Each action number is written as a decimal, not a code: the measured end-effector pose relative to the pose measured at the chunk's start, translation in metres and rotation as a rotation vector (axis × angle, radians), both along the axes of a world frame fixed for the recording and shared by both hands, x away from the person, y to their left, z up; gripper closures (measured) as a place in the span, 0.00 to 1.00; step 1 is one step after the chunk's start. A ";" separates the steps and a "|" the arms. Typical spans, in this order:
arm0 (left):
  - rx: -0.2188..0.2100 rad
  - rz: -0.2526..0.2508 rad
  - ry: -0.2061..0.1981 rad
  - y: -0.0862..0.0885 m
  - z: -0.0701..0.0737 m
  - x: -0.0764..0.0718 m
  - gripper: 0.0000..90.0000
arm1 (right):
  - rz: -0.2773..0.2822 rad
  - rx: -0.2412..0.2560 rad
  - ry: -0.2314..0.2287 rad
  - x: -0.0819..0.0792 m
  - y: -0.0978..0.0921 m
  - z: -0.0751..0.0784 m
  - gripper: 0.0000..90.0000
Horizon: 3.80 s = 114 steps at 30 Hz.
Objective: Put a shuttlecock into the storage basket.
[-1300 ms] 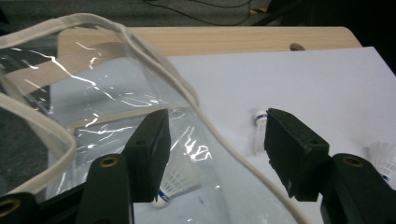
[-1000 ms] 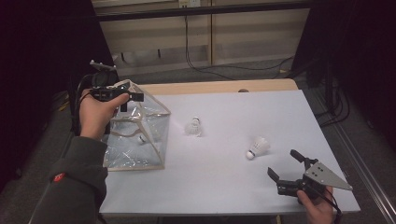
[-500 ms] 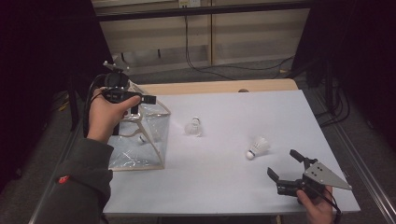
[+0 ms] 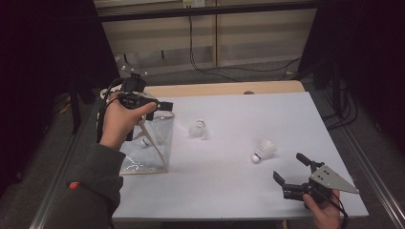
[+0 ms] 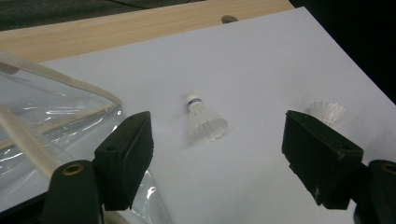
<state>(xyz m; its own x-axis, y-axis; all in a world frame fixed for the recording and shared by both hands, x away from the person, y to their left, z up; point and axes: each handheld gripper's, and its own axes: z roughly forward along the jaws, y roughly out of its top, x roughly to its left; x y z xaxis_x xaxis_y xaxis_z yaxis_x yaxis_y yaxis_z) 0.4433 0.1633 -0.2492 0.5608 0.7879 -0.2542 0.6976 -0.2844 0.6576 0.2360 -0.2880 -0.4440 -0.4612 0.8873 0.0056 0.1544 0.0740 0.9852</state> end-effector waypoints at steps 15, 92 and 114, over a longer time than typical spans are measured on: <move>0.003 -0.063 -0.005 -0.022 -0.008 -0.006 0.22 | -0.004 -0.003 0.004 0.002 0.000 -0.001 0.01; -0.020 -0.272 0.038 -0.097 -0.073 -0.037 0.11 | 0.006 -0.004 0.006 0.001 0.000 -0.001 0.01; -0.022 -0.292 0.051 -0.102 -0.089 -0.041 0.11 | 0.007 -0.005 0.003 0.001 0.000 -0.001 0.01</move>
